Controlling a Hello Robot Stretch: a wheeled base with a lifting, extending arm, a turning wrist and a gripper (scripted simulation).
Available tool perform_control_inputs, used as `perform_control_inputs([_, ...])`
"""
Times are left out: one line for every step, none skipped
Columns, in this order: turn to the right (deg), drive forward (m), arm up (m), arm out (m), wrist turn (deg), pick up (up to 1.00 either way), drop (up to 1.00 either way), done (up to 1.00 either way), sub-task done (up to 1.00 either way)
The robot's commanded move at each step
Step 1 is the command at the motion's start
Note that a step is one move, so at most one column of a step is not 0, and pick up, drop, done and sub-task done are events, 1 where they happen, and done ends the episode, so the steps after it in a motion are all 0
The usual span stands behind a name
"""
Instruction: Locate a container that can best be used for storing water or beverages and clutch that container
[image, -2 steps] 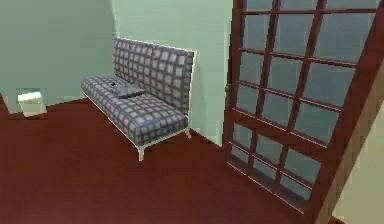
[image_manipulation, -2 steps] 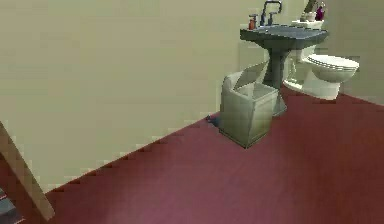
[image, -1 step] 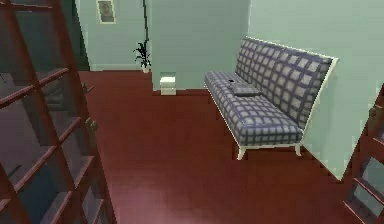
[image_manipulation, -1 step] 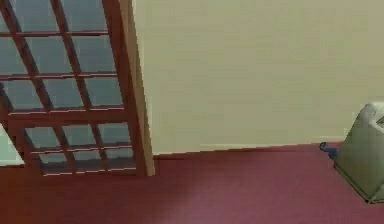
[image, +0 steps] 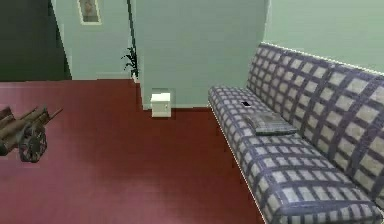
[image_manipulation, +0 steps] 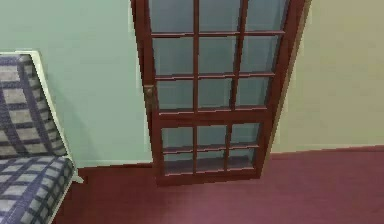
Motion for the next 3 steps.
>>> perform_control_inputs([0.0, 0.4, 0.0, 0.0, 0.0, 0.0, 0.0, 0.0, 0.0])
perform_control_inputs([-30.0, 0.0, 0.0, 0.0, 0.0, 0.0, 0.0, 0.0, 0.0])
perform_control_inputs([0.0, 1.0, 0.0, 0.0, 0.0, 0.0, 0.0, 0.0, 0.0])
